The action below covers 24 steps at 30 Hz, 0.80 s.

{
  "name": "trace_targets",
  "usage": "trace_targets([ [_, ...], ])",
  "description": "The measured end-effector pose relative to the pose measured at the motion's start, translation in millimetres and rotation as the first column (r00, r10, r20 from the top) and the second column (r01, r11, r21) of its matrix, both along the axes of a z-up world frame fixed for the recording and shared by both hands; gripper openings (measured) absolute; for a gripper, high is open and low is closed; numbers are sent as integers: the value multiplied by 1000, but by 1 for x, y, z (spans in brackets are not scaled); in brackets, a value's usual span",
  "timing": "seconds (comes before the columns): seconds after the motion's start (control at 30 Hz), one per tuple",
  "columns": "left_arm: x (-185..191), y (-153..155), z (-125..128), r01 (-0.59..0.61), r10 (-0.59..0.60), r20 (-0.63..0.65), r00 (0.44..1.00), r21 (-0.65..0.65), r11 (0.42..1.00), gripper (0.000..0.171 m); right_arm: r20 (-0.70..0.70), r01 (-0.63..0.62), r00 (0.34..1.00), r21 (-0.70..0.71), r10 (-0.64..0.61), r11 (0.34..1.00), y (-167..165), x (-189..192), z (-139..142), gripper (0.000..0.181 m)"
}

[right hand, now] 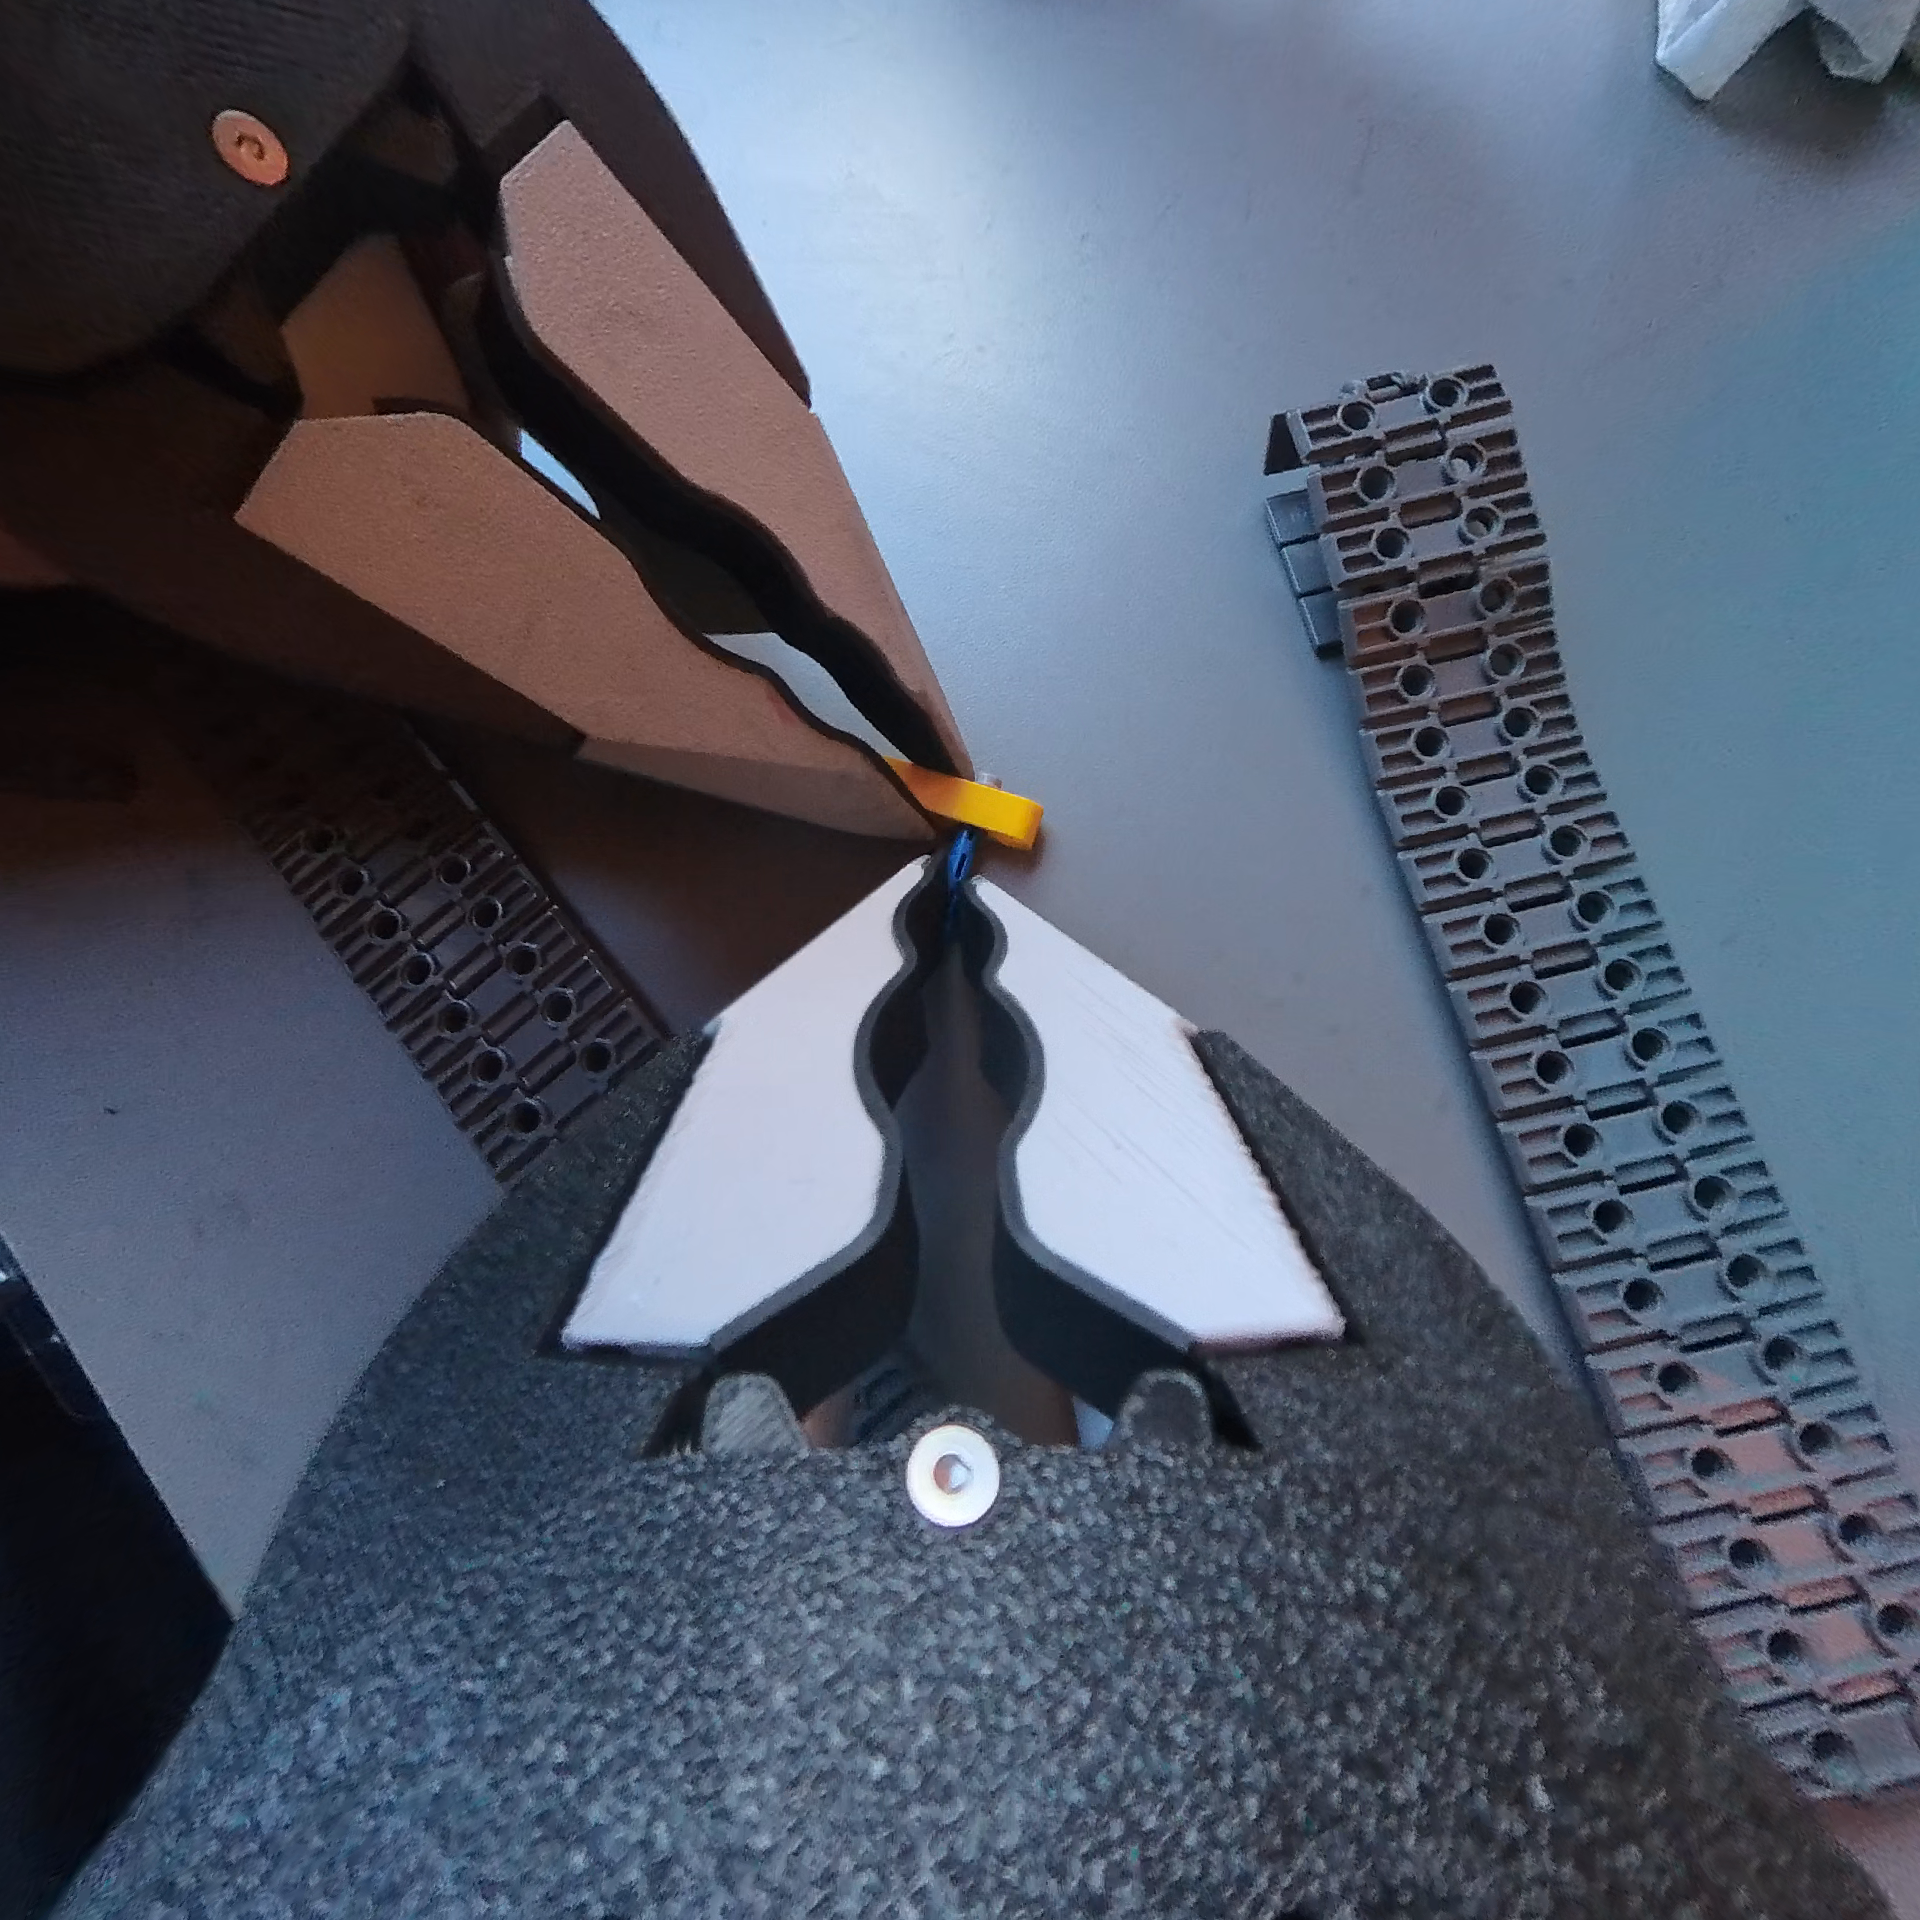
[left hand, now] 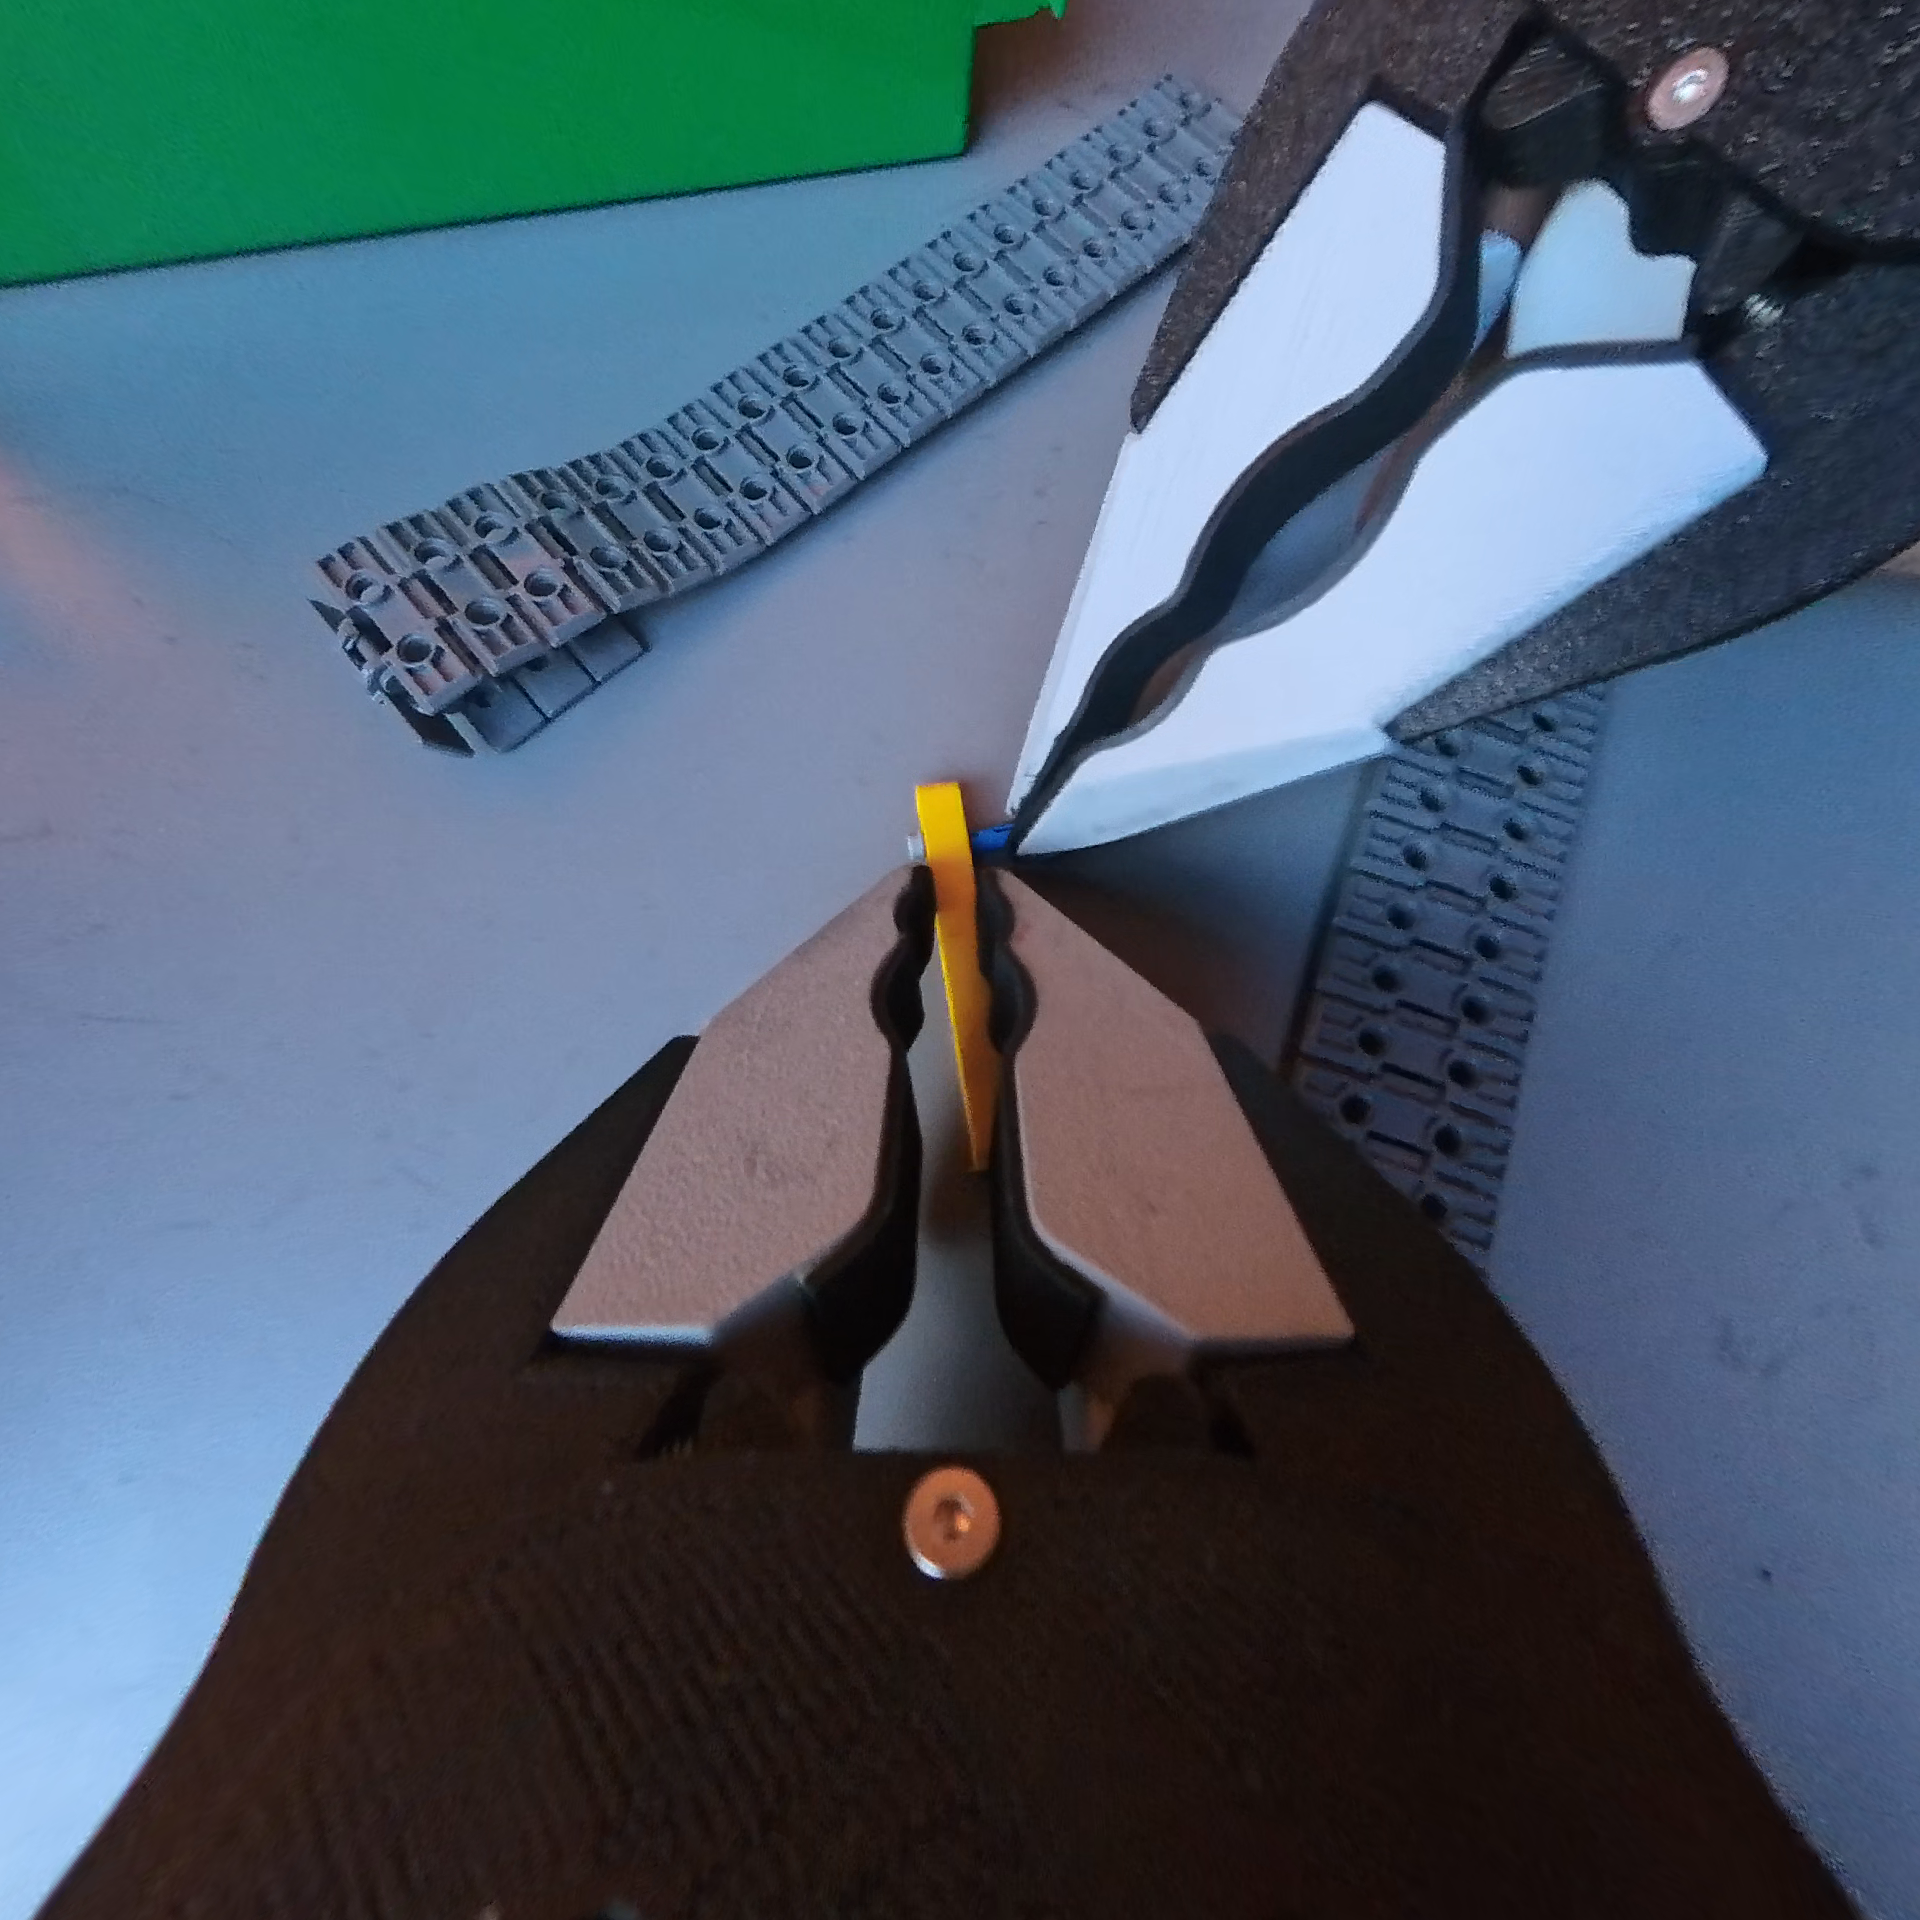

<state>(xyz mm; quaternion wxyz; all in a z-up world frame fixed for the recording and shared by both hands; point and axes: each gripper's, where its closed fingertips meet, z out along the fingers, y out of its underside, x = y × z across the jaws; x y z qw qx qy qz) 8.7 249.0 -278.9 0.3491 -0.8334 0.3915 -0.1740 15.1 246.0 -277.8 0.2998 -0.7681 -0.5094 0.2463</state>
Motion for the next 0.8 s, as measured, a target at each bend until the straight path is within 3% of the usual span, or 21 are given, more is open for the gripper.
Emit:
trace_targets([
  [0.23,3,-4,0,48,-48,-3,999,0,999,7,0,-31,1000,40,31,999,3,-2,2,0],
  [0.53,3,2,0,-2,2,-14,1000,21,1000,7,-77,-47,996,-95,39,994,6,-3,4,0],
  [0.67,3,2,0,0,0,-18,1000,30,1000,7,-210,-106,974,-74,89,992,1,2,35,0],
  [0.8,4,1,0,9,-9,1,1000,11,1000,7,-16,-190,982,-116,190,975,-13,41,22,0],
])
